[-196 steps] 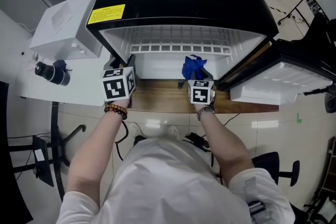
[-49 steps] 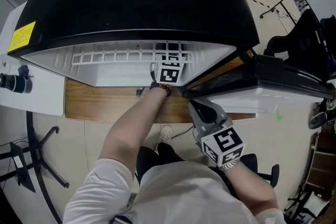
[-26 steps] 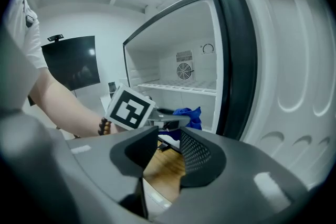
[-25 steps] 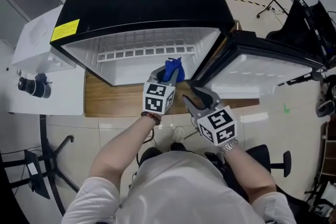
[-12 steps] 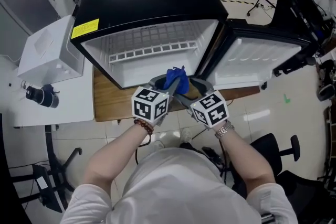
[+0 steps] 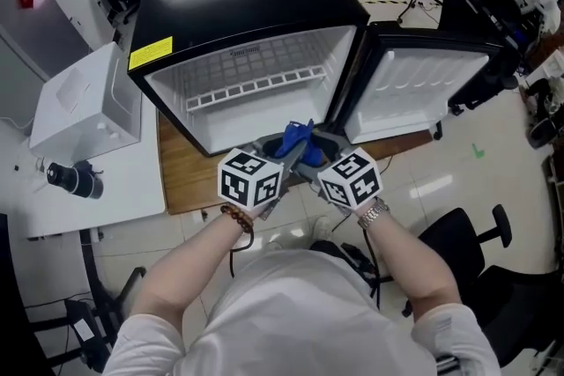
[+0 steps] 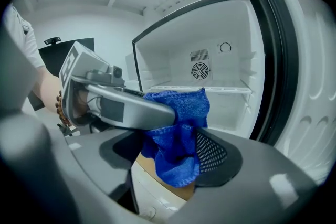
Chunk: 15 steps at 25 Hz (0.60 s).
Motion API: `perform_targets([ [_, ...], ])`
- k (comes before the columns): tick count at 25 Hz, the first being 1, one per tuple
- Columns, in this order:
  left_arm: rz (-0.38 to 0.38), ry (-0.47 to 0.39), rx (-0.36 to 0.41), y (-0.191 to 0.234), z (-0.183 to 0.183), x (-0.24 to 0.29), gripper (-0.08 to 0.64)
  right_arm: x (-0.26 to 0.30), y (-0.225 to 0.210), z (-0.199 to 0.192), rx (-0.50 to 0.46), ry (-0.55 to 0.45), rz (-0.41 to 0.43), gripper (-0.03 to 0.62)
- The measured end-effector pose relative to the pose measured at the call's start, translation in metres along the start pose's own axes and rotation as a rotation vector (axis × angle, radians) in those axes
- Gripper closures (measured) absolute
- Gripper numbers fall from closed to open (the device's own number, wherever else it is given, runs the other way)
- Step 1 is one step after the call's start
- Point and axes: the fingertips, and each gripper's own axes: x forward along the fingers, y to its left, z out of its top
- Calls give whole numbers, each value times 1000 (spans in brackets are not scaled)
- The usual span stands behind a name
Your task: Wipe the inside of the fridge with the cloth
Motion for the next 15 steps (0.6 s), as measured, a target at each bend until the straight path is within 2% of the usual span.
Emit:
perform_targets([
  [2,-26,11,11,-5,0,-2,483,-2,5,0,10,-10,10,297],
  [6,-99,46,20,-21,0,7,471,-10,2,-3,-12,-15,-6,415],
  [9,-140,61,36,-35,4,19,458,-22,-11,-5,1,-29,-22,453],
  [12,-125,31,62,-42,13,28,420,-36,-28,-5,2,-49,-69,472],
  [15,-95,-28,51,-48,28,39,397,-59,-55,-1,8,-75,-133,479],
])
